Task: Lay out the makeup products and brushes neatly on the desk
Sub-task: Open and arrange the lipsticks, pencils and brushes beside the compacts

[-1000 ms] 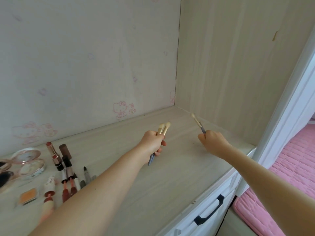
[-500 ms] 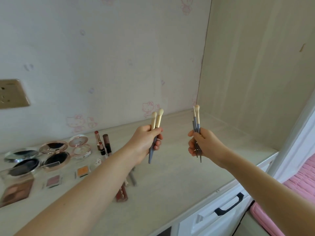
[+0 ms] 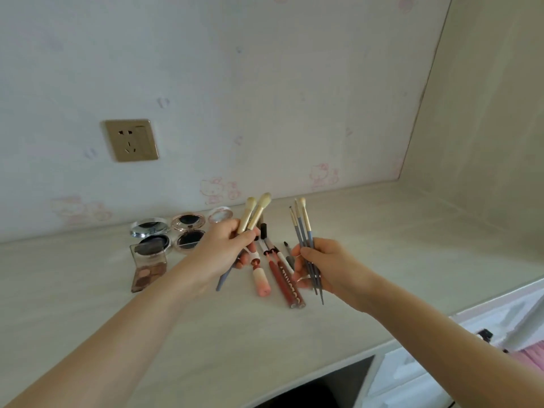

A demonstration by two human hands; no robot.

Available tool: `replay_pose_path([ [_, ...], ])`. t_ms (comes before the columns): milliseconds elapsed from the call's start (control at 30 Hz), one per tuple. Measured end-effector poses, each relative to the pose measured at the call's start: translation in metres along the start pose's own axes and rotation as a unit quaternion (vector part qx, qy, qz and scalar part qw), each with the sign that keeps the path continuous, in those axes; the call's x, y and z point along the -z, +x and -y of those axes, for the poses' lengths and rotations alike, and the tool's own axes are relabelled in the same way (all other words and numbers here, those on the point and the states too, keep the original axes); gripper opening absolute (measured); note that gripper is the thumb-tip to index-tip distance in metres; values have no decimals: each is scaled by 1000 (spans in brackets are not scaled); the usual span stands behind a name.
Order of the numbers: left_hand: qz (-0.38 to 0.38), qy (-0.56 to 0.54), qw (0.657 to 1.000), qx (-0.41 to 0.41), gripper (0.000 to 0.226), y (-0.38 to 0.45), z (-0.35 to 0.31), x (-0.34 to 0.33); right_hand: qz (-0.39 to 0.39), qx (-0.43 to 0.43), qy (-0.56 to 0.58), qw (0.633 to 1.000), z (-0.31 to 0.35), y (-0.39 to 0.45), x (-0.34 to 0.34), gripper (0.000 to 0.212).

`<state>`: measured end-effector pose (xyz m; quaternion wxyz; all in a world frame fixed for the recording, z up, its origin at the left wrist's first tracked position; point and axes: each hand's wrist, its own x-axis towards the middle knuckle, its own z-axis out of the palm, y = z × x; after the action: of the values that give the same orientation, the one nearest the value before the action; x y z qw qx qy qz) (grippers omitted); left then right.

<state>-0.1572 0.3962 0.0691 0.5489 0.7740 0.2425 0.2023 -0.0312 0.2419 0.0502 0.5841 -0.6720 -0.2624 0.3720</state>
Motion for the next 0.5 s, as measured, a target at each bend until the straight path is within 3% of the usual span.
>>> replay_pose_path([
  [167, -34, 42, 998, 21, 12, -20, 23, 43, 10, -49, 59, 997, -3, -1, -51, 20],
  [333, -19, 137, 990, 28, 14, -34, 46, 74, 60, -82, 71, 992, -5, -6, -83, 20],
  [500, 4, 353, 936, -16, 14, -39, 68, 86, 84, -110, 43, 989, -9, -11, -100, 21],
])
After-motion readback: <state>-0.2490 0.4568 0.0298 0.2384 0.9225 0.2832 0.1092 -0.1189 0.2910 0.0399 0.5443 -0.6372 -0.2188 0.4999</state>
